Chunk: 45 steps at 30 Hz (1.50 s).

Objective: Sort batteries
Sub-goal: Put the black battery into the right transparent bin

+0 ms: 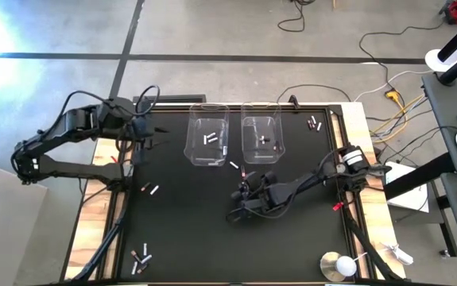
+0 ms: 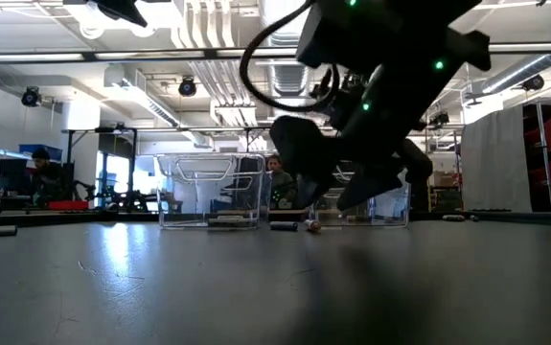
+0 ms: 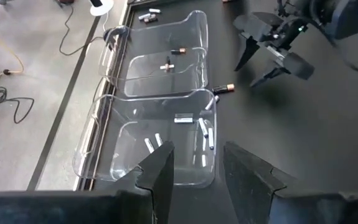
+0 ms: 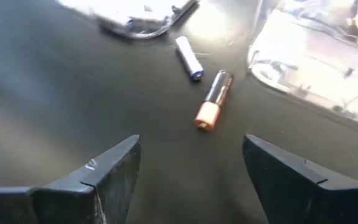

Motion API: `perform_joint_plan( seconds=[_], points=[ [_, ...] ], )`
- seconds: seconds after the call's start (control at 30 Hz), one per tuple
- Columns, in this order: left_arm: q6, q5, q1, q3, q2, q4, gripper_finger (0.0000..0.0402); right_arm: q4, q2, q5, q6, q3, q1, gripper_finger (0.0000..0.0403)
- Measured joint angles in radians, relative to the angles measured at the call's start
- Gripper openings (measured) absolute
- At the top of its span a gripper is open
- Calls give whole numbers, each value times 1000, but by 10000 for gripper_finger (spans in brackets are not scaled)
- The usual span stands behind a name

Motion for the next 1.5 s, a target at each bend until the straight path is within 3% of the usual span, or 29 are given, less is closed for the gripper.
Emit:
perform_joint_plan(
  seconds=[0.27,0.47,0.63,0.77,1.23,1.37,1.5],
  points=[
    [0,0,0,-2,1,13,119,111,84,60,6,10,-41,256],
    [4,-5,0,23,19,53,119,117,144,98,139,11,-66,239],
    [3,-6,0,45,37,61,119,121,189,106,65,12,-64,220],
    [2,-6,1,66,56,61,119,125,208,83,-16,10,-57,197],
    [-27,-8,3,82,134,171,119,115,211,66,73,2,-64,61],
    [-51,-7,3,82,133,190,119,110,206,61,158,5,-62,46],
    [-55,-7,3,98,120,194,119,92,167,56,127,24,-42,55]
  ],
)
